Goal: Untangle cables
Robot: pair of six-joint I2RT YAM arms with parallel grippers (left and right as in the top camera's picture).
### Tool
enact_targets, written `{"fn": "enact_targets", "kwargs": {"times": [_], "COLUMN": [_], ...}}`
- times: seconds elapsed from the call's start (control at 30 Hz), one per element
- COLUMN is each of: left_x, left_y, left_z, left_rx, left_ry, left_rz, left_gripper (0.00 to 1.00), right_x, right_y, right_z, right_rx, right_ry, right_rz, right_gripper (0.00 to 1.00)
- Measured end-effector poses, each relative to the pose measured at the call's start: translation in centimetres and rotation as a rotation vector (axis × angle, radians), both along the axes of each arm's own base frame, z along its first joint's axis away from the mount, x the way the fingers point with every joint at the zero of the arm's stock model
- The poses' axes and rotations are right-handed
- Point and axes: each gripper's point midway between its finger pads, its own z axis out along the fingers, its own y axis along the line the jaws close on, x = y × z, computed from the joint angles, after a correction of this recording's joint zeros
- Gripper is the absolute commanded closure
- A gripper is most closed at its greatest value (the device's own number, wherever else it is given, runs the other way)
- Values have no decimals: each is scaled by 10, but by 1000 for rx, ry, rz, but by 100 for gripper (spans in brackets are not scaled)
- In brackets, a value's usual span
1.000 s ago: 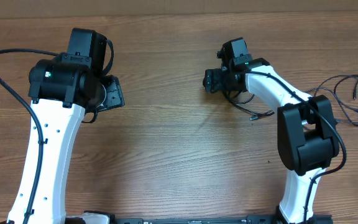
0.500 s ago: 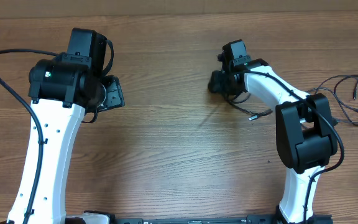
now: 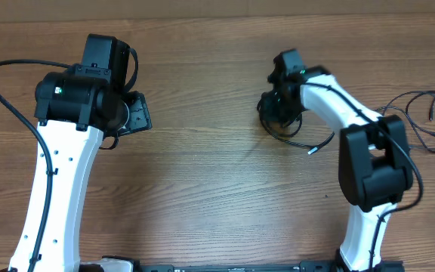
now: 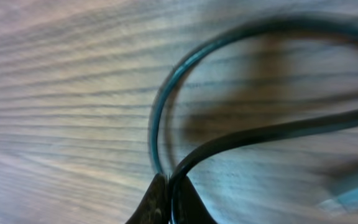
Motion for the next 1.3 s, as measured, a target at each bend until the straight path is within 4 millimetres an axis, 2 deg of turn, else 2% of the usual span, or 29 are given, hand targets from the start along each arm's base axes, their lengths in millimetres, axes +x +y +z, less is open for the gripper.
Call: {"fn": "enact_targets", "kwargs": {"times": [0.03,0.17,0.27,0.33,0.37,0.43,0.47,0.53,0.6,0.63,0.73,0.9,1.0,1.03,1.17,1.2,1.23,1.3], "left_x": [0,0,1,1,1,3,3,4,4,4,4,4,5,5,5,5,5,5], "left_y": [0,0,0,0,0,-1,-1,-1,-1,-1,-1,-1,-1,-1,-1,-1,-2,-2], "left_z": [0,0,0,0,0,1,1,1,1,1,1,1,2,2,2,2,2,2], "left_rx": [0,0,-1,-1,-1,-2,-2,-3,-3,-3,-3,-3,-4,-4,-6,-7,-8,-8], "left_ry": [-1,-2,-4,-5,-6,-12,-14,-16,-16,-16,-16,-16,-20,-20,-21,-21,-21,-21], "left_rz": [0,0,0,0,0,0,0,0,0,0,0,0,0,0,-1,-1,-1,-2], "left_gripper": [33,33,33,33,33,33,33,33,33,33,33,33,33,33,33,33,33,33], "right_x": [4,39,53,54,52,47,45,38,31,26,12,-19,-30,-32,-35,-35,-34,-34], "right_y": [-2,-25,-58,-92,-105,-144,-154,-191,-230,-252,-302,-372,-390,-393,-397,-398,-398,-398], "right_z": [12,112,193,249,265,305,313,333,344,346,348,348,348,348,348,347,346,341], "right_rx": [4,29,19,-14,-28,-86,-102,-167,-234,-270,-338,-416,-437,-441,-444,-444,-443,-440], "right_ry": [-15,-217,-385,-506,-542,-637,-658,-709,-736,-738,-733,-708,-700,-698,-695,-693,-689,-671], "right_rz": [-2,-61,-131,-205,-232,-324,-349,-438,-532,-583,-702,-881,-929,-938,-950,-950,-951,-950], "right_gripper": [96,96,96,96,96,96,96,96,96,96,96,96,95,92,83,76,61,36]}}
